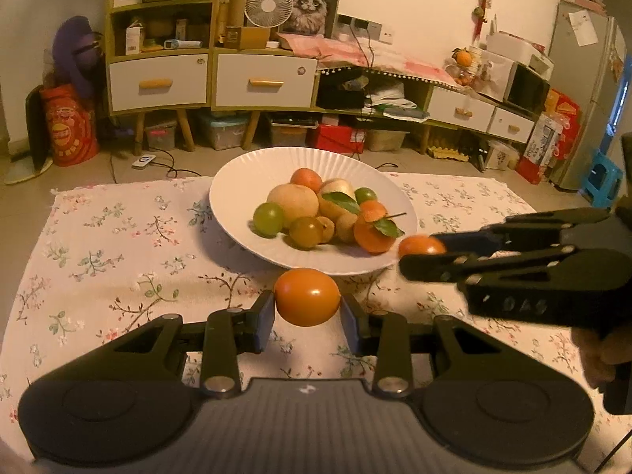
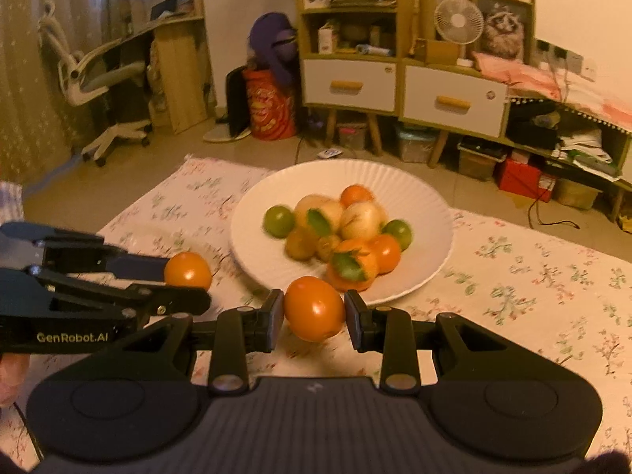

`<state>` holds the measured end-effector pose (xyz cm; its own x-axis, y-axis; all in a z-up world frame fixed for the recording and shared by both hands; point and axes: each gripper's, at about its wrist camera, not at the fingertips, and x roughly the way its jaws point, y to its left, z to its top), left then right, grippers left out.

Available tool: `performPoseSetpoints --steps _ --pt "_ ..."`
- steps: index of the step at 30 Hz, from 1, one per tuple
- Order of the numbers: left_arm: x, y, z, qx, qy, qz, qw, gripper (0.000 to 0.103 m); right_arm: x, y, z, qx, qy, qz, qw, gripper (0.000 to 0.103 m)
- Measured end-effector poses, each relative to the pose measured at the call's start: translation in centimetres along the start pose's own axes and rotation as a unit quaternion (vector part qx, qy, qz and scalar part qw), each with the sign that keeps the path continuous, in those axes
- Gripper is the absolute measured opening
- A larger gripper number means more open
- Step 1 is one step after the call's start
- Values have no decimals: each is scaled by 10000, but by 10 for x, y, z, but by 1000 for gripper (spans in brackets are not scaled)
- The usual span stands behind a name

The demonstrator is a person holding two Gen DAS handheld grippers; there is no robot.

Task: Organize fruits
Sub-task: 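Carry the orange to the plate with the left tool while the right tool carries its own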

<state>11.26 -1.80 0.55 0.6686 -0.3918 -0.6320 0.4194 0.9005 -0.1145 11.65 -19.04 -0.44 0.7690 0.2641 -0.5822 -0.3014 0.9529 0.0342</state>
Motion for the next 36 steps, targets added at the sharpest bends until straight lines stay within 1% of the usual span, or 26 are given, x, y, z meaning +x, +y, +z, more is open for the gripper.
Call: performPoseSetpoints --steps 9,15,19,26,36 --pt "20 -5 15 -129 -28 -23 9999 28 -2 -30 5 437 -165 -279 9985 30" --pt "39 -16 26 -46 -19 -75 10000 28 3 -41 8 536 -203 -342 9978 30" --pt "50 -21 30 -3 -1 -64 10000 28 7 -49 11 708 -242 -375 9965 30" --pt "61 -25 27 378 13 106 9992 29 16 -64 17 775 -301 -441 9956 30" --pt "64 -29 25 635 -65 109 9979 29 42 -75 25 659 -271 -551 9959 30"
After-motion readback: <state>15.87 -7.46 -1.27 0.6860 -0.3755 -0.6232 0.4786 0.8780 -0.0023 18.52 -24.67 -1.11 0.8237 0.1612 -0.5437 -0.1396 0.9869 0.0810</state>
